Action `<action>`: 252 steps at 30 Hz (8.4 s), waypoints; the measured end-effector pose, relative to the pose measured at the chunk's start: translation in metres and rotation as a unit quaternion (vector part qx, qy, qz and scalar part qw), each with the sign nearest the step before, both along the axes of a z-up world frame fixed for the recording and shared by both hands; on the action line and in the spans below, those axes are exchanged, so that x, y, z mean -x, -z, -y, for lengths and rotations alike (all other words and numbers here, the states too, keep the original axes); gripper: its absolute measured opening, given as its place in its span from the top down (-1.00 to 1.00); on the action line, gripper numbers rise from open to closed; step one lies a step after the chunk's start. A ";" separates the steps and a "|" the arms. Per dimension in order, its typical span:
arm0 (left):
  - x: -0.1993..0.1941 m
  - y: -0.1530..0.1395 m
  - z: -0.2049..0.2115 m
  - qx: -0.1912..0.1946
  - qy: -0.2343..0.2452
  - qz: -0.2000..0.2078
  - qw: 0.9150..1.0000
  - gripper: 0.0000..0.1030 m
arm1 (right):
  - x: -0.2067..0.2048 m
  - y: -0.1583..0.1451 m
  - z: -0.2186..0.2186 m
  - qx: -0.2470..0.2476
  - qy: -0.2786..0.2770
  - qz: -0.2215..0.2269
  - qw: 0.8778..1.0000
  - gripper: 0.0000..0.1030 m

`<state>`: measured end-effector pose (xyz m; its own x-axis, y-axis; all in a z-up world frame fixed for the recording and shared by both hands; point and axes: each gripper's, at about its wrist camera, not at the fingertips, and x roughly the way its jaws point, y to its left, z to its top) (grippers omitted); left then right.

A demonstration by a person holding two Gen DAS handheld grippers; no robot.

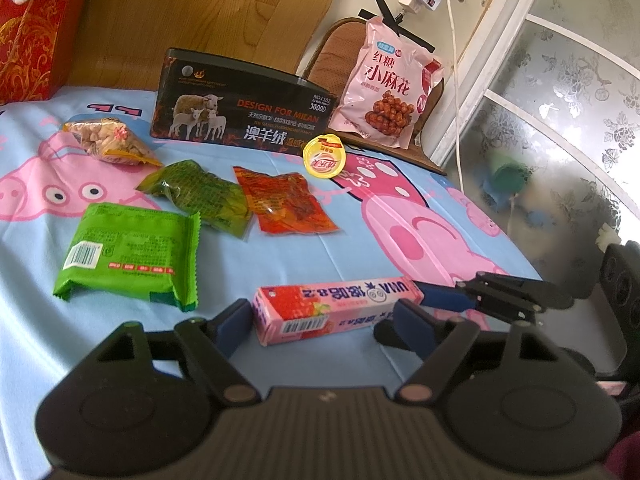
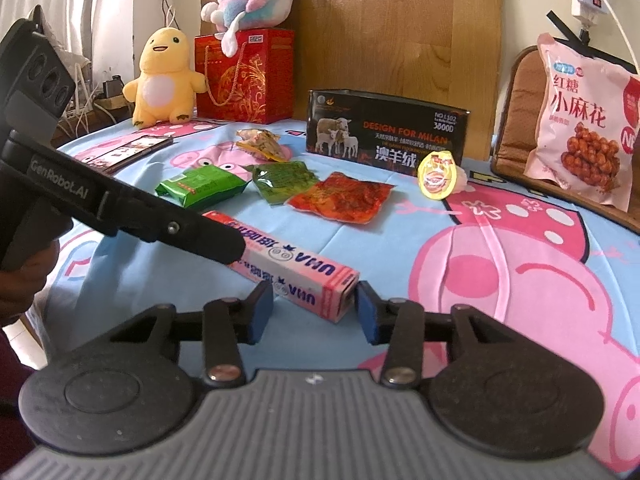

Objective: Organize snacks

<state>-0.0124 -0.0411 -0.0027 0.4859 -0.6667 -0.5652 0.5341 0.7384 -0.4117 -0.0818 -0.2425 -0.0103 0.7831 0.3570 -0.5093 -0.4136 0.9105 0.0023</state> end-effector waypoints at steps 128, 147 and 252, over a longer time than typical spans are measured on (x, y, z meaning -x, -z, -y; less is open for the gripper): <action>-0.009 -0.016 0.029 -0.038 -0.050 0.159 0.985 -0.83 | -0.076 -0.012 0.060 -0.160 0.189 0.044 0.968 -0.02; -0.012 -0.014 0.023 -0.012 -0.049 0.152 0.987 -0.89 | -0.079 -0.009 0.066 -0.168 0.185 0.033 0.968 -0.13; -0.013 -0.008 0.022 -0.014 -0.055 0.146 0.988 -0.91 | -0.080 -0.009 0.067 -0.171 0.168 0.025 0.971 -0.23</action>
<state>0.0009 -0.0627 0.0054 0.6996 -0.5864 -0.4082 0.5428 0.8078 -0.2301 -0.0017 -0.3096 -0.0009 0.9054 0.2191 -0.3638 -0.1018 0.9436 0.3151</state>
